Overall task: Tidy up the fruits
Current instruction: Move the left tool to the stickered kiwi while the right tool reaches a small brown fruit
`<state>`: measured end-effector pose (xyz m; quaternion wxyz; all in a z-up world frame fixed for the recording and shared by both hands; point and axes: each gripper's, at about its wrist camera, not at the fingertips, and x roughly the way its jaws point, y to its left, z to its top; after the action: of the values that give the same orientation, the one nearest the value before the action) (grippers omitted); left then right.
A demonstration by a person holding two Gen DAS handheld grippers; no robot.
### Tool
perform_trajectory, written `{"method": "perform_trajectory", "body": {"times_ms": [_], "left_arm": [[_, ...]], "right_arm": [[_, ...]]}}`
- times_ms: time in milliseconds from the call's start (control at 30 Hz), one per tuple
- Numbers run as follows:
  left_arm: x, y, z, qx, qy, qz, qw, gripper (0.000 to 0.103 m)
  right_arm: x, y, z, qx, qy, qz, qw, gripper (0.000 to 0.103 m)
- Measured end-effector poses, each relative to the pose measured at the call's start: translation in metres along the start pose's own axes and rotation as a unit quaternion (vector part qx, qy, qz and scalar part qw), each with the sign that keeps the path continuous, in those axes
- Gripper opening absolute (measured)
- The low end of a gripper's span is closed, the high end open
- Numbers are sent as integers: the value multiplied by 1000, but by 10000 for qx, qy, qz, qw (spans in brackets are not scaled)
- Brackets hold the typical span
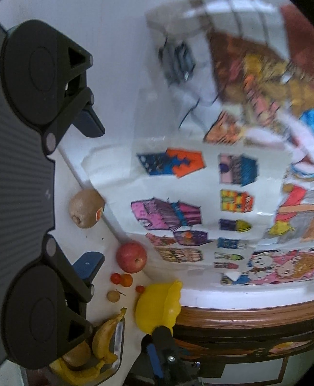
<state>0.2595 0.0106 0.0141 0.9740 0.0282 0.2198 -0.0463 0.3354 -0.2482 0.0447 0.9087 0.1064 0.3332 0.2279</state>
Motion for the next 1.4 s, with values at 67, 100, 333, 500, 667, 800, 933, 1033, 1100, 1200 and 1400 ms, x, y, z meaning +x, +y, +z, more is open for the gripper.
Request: {"method": "perform_trajectory", "body": {"times_ms": [67, 100, 333, 500, 667, 800, 933, 1033, 1100, 1200, 1400], "left_arm": [[13, -6, -1, 31, 90, -41, 9999, 103], [20, -10, -2, 56, 134, -57, 9999, 103], [56, -29, -6, 247, 483, -205, 9983, 103], [77, -31, -9, 135, 747, -176, 9970, 103], [90, -25, -13, -107, 839, -92, 9964, 102], [102, -23, -15, -263, 912, -49, 9955, 101], [112, -23, -17, -390, 969, -37, 9945, 97], [118, -22, -19, -454, 987, -29, 9941, 93], [121, -21, -19, -487, 1009, 11, 9937, 91], [127, -18, -20, -599, 1043, 70, 9927, 87], [132, -14, -20, -764, 1093, 123, 9910, 81]], "right_arm": [[13, -9, -2, 116, 110, 15, 9999, 100], [18, -13, -2, 192, 168, 27, 9997, 98], [51, -45, 3, 620, 501, -205, 9966, 87], [73, -63, 8, 899, 618, -691, 9916, 78], [89, -75, 9, 945, 656, -980, 9885, 78], [100, -82, 8, 965, 648, -1101, 9871, 71], [109, -86, 5, 925, 688, -1204, 9860, 63], [114, -88, 5, 975, 723, -1180, 9856, 56], [116, -87, 5, 911, 756, -1194, 9858, 51], [122, -86, 5, 825, 852, -1233, 9853, 43], [128, -81, 6, 680, 940, -1258, 9852, 31]]}}
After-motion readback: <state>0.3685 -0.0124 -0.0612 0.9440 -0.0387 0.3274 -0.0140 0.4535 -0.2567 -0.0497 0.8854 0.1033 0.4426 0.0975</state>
